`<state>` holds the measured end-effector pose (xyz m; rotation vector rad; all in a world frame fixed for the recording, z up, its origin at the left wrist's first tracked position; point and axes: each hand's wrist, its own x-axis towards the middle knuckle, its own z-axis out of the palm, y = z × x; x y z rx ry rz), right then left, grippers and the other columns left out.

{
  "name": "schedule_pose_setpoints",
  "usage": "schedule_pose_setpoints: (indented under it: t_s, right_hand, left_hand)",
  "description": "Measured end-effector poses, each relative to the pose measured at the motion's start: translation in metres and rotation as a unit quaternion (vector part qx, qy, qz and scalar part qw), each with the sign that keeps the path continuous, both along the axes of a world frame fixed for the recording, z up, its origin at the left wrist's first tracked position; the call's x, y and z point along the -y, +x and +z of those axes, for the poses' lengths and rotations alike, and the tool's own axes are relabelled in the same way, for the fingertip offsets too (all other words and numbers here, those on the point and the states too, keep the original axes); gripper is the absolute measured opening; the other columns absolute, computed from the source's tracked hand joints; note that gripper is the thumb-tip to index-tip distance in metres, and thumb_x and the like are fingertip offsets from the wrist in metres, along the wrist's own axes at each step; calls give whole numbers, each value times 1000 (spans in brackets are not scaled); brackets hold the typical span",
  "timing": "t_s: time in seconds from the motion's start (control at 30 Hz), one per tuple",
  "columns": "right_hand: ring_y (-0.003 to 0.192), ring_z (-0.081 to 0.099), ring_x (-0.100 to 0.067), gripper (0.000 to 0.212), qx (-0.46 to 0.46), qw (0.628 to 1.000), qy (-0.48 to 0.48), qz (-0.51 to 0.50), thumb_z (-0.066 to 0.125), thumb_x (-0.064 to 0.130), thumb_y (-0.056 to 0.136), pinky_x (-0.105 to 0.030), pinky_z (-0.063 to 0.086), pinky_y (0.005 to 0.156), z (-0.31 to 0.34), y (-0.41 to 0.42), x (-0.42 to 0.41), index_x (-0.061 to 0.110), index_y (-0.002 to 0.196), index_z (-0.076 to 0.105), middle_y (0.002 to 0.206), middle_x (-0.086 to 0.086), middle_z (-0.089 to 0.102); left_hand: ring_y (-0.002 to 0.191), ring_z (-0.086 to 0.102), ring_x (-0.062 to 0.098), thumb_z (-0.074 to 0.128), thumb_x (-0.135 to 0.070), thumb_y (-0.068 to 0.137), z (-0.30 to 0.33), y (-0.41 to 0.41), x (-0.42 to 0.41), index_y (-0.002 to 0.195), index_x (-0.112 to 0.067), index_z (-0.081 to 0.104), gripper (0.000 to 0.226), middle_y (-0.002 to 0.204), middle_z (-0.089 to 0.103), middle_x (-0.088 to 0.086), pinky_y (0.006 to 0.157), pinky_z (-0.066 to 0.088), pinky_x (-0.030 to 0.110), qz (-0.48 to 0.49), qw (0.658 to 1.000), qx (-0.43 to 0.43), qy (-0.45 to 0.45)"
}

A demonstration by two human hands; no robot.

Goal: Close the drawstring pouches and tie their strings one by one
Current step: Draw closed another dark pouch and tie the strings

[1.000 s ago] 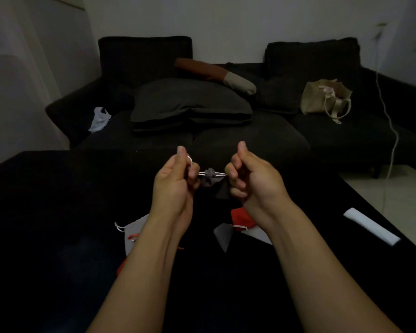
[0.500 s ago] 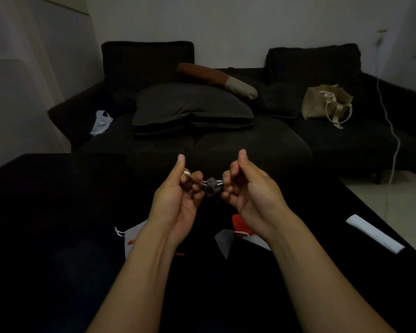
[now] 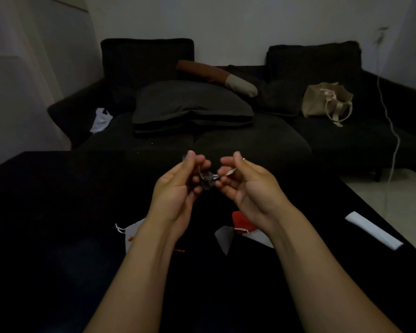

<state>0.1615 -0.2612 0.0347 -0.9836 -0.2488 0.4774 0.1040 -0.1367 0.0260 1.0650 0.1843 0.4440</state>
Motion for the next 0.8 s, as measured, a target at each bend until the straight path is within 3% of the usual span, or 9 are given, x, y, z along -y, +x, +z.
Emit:
schedule_pose_setpoints:
  t_s: [0.07,0.17,0.3,0.47,0.6,0.8]
  right_hand:
    - [75,66,-16,24,-21,998,57,14,54,12,99,-29,61,73,2,-2,0,-3,117,60,84,-12,71]
    - [86,73,-19,33,-42,992,116,32,51,-10,93,-29,61,76,2,-3,2,-4,125,52,96,-16,75]
    - [78,72,-15,24,-42,991,120,37,53,-6,93,-28,60,73,1,-2,2,-5,117,55,91,-13,75]
    - [73,69,-12,12,-27,995,89,47,57,-1,92,-25,60,71,0,-2,3,2,103,61,82,-9,72]
    - [68,66,-7,7,-6,997,46,63,57,6,94,-22,58,68,0,-3,5,7,90,63,77,-4,70]
    - [66,57,-6,9,4,997,16,69,54,12,98,-15,48,56,0,2,7,7,96,61,80,-1,69]
  left_hand:
    - [76,70,6,61,-12,91,-1,-1,3,97,-16,72,13,90,77,-1,63,53,16,-16,1000,21,9]
    - [87,72,8,59,-3,92,-3,0,4,108,-17,68,23,97,77,-1,78,54,20,-11,999,34,9]
    - [84,70,2,59,-11,95,-2,1,4,125,-18,58,31,105,76,-5,63,46,15,-1,1000,25,15]
    - [81,70,4,57,-21,97,-3,0,6,103,-17,72,17,101,77,0,58,47,13,16,999,13,27]
    - [87,72,14,55,-26,99,-4,1,5,96,-13,74,23,95,76,5,69,54,19,50,995,16,82]
    - [72,70,10,53,-24,99,2,-3,4,93,-12,72,23,80,72,2,62,55,19,20,999,17,44]
